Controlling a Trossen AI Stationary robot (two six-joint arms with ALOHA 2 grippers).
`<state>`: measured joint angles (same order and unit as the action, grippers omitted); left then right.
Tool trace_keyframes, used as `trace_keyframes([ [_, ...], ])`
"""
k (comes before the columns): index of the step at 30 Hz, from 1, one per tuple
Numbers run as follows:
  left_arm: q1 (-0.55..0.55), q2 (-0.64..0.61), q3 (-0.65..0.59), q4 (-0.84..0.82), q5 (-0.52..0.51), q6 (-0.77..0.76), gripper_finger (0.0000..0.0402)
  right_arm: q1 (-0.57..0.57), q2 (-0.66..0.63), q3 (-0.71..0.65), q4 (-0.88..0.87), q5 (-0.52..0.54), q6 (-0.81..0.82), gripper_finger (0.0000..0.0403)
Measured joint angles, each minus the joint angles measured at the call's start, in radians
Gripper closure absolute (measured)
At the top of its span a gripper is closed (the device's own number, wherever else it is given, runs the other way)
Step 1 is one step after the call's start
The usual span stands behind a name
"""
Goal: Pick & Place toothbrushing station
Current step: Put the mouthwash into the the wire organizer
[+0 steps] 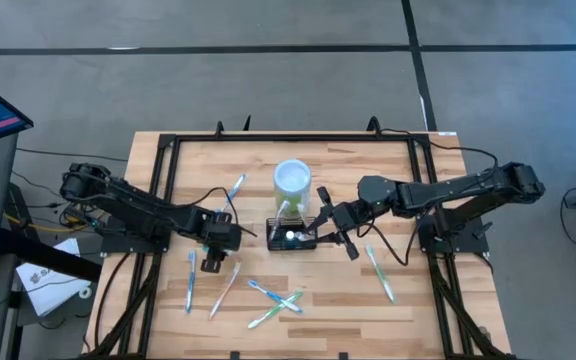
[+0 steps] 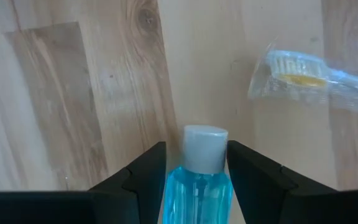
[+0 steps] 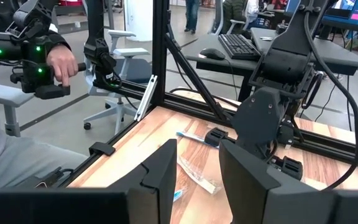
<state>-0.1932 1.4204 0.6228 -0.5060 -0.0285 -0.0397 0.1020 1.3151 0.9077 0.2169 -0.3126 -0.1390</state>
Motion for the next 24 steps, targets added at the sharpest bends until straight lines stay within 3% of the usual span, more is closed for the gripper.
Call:
trace_keyframes([
  [11,0.0,0.023,-0.002,0.016,-0.013,-0.003,0.0241,0.0,0.0,0.0,0.0,0.0,0.0,0.0291],
  [19,0.0,0.021,0.0,0.036,-0.017,-0.015,0.0313,0.0,0.0,0.0,0.0,0.0,0.0,0.0291],
  [24,0.0,0.02,0.0,0.031,-0.009,-0.048,0.0317,0.0,0.0,0.0,0.0,0.0,0.0,0.0291],
])
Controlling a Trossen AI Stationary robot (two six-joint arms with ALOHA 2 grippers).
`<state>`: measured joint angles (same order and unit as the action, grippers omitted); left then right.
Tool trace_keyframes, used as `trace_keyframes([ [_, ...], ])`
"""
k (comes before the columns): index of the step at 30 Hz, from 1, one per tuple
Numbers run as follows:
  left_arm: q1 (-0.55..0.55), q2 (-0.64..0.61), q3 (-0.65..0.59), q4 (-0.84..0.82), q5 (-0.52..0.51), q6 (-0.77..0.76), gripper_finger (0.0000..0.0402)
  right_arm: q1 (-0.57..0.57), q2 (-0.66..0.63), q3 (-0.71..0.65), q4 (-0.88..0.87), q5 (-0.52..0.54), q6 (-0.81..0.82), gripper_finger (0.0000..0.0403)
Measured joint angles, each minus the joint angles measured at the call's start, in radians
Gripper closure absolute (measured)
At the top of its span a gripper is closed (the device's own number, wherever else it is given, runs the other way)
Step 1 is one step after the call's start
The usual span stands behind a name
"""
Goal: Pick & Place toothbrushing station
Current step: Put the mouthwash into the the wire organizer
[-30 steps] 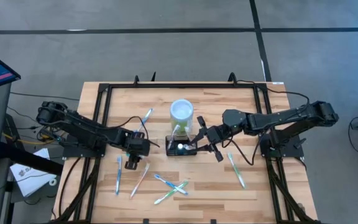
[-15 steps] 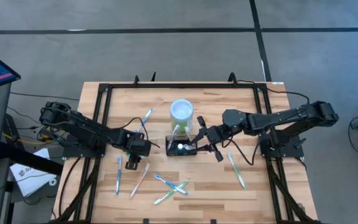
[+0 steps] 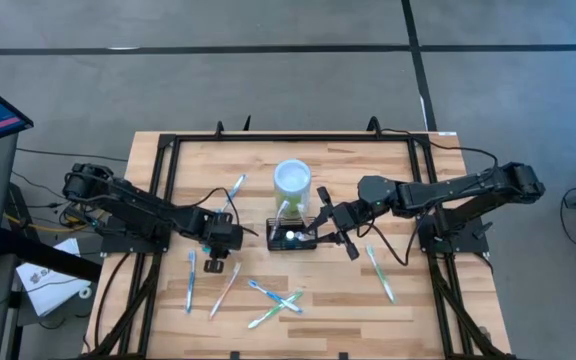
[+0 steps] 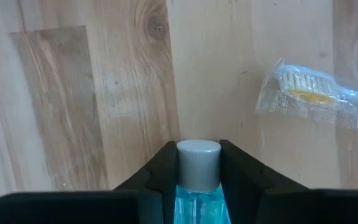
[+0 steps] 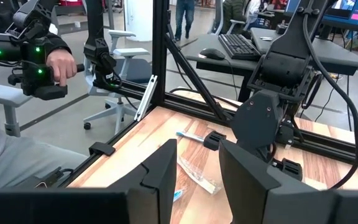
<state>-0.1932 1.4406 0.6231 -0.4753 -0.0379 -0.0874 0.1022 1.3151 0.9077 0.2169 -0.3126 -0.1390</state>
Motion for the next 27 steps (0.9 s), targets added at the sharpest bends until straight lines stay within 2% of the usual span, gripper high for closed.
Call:
trace_keyframes([
  [6,0.0,0.0,0.013,-0.022,0.004,-0.024,0.0317,0.0,0.0,0.0,0.0,0.0,0.0,0.0291],
  [17,0.0,-0.023,0.159,-0.02,0.008,-0.026,0.0312,0.0,0.0,0.0,0.0,0.0,0.0,0.0291],
  [23,0.0,-0.149,0.172,0.011,0.0,-0.029,0.0311,0.0,0.0,0.0,-0.008,0.0,0.0,0.0291],
  [27,0.0,-0.247,0.172,0.132,-0.011,-0.021,0.0311,0.0,0.0,0.0,-0.008,0.0,-0.003,0.0291],
])
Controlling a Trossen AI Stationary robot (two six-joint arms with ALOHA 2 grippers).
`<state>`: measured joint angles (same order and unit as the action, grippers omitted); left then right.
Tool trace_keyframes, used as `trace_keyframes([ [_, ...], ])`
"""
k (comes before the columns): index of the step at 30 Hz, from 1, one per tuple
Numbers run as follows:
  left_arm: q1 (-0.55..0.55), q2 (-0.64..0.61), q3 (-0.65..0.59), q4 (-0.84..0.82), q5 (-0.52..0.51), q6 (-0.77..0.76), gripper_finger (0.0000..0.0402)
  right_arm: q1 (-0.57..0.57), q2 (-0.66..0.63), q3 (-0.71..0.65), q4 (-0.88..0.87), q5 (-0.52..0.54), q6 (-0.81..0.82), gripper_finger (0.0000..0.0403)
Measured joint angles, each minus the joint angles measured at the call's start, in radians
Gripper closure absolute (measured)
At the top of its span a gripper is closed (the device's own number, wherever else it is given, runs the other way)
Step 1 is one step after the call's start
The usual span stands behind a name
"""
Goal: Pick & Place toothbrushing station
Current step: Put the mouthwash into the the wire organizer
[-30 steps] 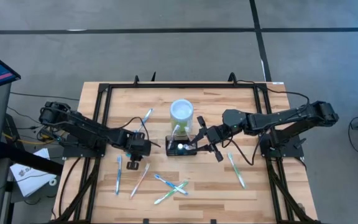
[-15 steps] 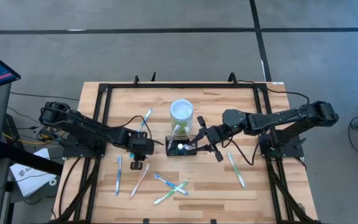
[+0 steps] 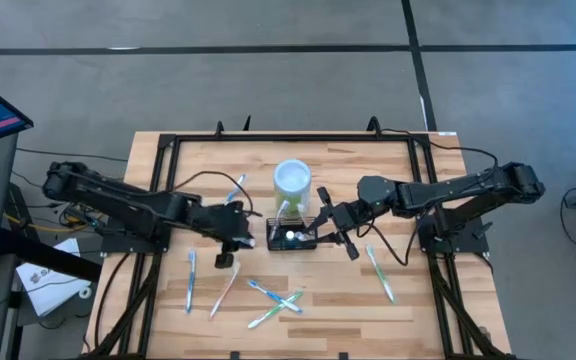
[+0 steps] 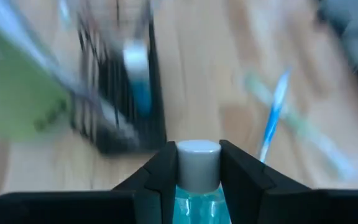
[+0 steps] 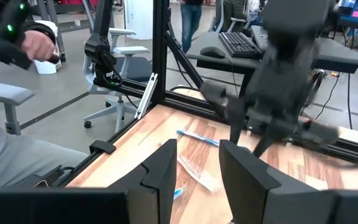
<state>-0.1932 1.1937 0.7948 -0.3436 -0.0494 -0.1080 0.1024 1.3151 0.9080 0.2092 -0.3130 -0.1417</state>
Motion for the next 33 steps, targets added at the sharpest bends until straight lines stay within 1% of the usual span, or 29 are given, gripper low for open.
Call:
trace_keyframes([
  [3,0.0,-0.053,-0.001,0.111,-0.003,0.039,0.031,0.0,0.0,0.0,0.0,0.0,0.0,0.0291],
  [7,0.006,-0.09,-0.038,0.282,-0.003,0.1,0.031,0.0,0.0,0.0,0.0,0.0,0.0,0.0291],
  [12,0.018,-0.081,-0.098,0.485,-0.005,0.152,0.031,0.0,0.0,0.0,-0.003,0.0,0.0,0.0291],
  [15,0.036,-0.071,-0.135,0.574,-0.008,0.161,0.0309,0.0,0.0,0.0,-0.003,0.0,0.001,0.0291],
  [19,0.062,-0.045,-0.193,0.751,-0.011,0.163,0.0309,0.0,0.0,0.0,-0.002,0.0,0.0,0.0291],
  [26,0.095,0.071,-0.253,1.014,-0.011,0.182,0.0309,0.0,0.0,0.0,0.004,0.0,0.001,0.0291],
  [33,0.105,0.241,-0.253,1.259,-0.011,0.182,0.0309,0.0,0.0,0.0,0.004,0.0,0.001,0.0291],
])
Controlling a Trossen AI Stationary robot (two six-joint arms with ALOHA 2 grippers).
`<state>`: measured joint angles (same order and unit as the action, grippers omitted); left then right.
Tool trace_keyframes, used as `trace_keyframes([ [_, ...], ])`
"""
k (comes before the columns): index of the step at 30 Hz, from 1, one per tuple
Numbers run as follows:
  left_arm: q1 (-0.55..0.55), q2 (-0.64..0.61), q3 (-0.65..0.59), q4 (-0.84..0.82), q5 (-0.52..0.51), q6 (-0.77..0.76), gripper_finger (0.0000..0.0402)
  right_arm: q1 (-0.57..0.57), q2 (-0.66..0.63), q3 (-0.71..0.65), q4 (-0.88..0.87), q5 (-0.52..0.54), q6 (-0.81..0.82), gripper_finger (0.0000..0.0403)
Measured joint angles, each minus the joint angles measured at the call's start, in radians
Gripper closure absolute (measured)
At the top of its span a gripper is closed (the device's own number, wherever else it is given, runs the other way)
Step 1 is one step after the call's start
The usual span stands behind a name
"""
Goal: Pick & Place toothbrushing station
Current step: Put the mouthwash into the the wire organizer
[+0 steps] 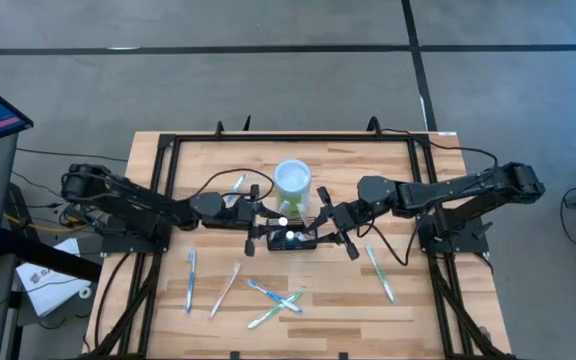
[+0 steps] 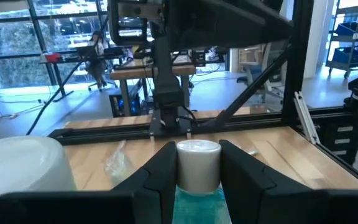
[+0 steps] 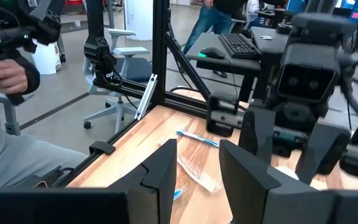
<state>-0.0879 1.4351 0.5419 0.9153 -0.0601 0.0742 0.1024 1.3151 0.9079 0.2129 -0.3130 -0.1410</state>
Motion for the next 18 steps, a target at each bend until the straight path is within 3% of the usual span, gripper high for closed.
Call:
trace_keyframes([
  [10,0.005,0.17,0.0,0.277,0.0,0.0,0.0309,0.0,0.0,0.0,-0.004,0.0,-0.001,0.0291],
  [18,0.018,0.254,0.01,0.38,0.001,-0.003,0.0309,0.0,0.0,0.0,-0.003,0.0,-0.016,0.0291],
])
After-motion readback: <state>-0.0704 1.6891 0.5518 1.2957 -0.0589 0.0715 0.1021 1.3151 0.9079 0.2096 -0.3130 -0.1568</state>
